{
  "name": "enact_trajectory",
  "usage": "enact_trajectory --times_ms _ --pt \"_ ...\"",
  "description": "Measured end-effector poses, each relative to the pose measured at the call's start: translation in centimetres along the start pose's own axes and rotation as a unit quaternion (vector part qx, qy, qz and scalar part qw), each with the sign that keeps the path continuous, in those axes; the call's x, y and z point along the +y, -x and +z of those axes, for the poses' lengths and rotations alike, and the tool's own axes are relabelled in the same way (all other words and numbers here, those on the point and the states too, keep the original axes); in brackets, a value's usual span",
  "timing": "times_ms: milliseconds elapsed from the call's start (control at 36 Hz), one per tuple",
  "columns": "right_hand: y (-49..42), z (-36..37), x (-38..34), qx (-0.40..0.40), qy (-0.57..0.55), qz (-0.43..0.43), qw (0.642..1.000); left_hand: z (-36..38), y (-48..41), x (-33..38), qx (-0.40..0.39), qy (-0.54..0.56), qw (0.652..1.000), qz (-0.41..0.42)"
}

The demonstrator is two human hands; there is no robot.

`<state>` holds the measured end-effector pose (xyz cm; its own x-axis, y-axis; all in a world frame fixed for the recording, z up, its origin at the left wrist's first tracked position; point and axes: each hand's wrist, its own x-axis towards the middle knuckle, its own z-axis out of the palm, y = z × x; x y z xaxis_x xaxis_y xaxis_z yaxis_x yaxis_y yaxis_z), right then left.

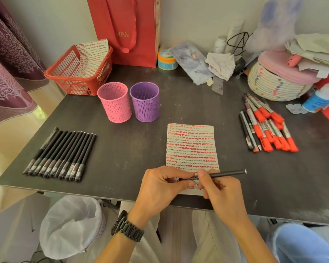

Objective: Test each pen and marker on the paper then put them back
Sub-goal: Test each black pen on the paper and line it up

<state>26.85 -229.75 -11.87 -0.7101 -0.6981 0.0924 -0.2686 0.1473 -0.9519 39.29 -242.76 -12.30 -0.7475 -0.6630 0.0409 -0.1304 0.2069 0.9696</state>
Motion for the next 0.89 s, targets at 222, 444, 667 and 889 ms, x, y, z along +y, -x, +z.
enact_trajectory --times_ms 222,444,667,889 --pt "-0.3 0.3 -0.5 -0.012 0.015 -0.008 1.0 0.0 -0.1 -0.2 -0.011 0.033 0.999 0.018" --pt "-0.1 0.9 -0.7 0.008 0.089 -0.065 0.994 -0.1 -0.3 0.6 -0.006 0.022 1.0 0.012" --pt "0.4 1.5 -0.6 0.044 0.202 -0.116 0.971 -2.9 0.1 1.4 0.116 0.149 0.982 -0.026" --pt "-0.5 1.7 0.1 0.022 0.377 -0.097 0.921 -15.7 3.8 0.2 0.355 0.074 0.932 0.011"
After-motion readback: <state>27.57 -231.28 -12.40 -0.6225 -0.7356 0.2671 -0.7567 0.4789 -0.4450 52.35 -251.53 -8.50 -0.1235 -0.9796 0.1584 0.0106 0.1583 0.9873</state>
